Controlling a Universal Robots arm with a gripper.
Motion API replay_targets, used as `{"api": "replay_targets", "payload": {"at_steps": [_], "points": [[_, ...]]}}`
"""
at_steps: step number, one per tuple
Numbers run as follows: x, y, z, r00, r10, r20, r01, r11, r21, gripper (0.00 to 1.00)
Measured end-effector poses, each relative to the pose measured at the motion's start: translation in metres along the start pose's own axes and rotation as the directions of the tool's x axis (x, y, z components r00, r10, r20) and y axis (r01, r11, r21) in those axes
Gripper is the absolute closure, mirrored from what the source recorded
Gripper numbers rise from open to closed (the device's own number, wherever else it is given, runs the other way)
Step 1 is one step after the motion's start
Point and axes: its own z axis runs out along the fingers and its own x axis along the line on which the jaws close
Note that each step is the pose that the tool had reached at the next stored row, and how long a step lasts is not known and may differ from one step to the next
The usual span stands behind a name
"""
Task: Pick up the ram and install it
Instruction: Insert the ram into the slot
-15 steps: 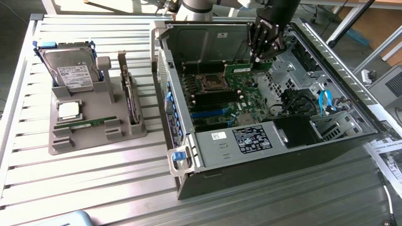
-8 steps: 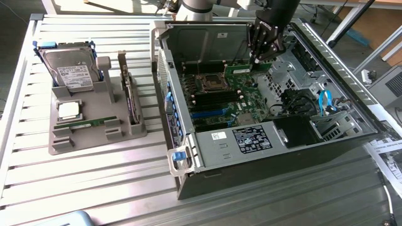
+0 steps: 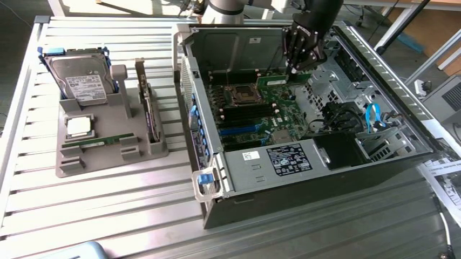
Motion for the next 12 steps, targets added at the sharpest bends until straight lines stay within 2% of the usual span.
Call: {"api": "replay_targets", "payload": {"at_steps": [12], "points": [[-0.0014,-0.0003,0.0073,1.0000,0.000,-0.0001,0.000,1.0000,0.0000,0.86]]}}
